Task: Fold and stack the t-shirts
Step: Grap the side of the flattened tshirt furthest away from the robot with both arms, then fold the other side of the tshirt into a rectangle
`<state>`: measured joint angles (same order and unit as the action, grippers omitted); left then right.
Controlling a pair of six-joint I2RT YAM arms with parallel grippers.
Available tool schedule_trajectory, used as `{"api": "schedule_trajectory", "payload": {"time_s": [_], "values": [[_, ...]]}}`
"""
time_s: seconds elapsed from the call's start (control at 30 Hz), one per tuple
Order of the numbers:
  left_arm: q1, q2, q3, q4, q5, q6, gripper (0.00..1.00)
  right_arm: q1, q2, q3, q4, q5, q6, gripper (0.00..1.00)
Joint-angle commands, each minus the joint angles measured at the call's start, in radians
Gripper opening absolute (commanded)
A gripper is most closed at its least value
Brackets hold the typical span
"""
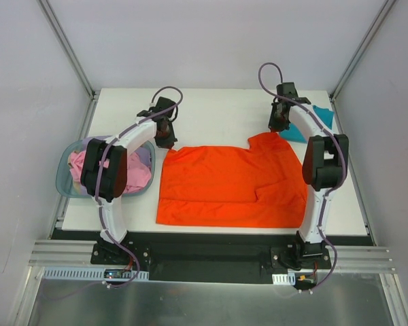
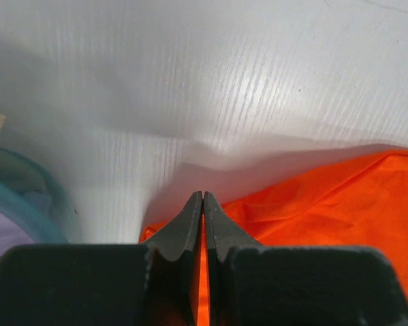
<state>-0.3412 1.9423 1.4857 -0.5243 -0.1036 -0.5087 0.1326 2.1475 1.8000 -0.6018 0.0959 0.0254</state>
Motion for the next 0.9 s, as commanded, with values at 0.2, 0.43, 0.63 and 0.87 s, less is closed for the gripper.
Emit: {"api": "schedule_trajectory", "payload": {"time_s": [0.2, 0.43, 0.63, 0.87], "values": [[-0.056, -0.212, -0.174, 0.056, 0.015, -0.019, 0.00, 0.025, -0.374, -0.358, 0.103, -0.022, -0.018, 0.01], [-0.104, -0.330, -0.304, 0.061, -0.024, -0.054, 0.00, 0.038, -0.593, -0.595, 0.080, 0.045, 0.011, 0.01], [-0.119, -0.454, -0.416, 0.061, -0.068, -0.096, 0.00, 0.041, -0.779, -0.705, -0.039, 0.169, 0.056, 0.01], [-0.120, -0.536, -0.479, 0.061, -0.058, -0.105, 0.00, 0.041, -0.964, -0.780, -0.156, 0.251, 0.065, 0.01]]}}
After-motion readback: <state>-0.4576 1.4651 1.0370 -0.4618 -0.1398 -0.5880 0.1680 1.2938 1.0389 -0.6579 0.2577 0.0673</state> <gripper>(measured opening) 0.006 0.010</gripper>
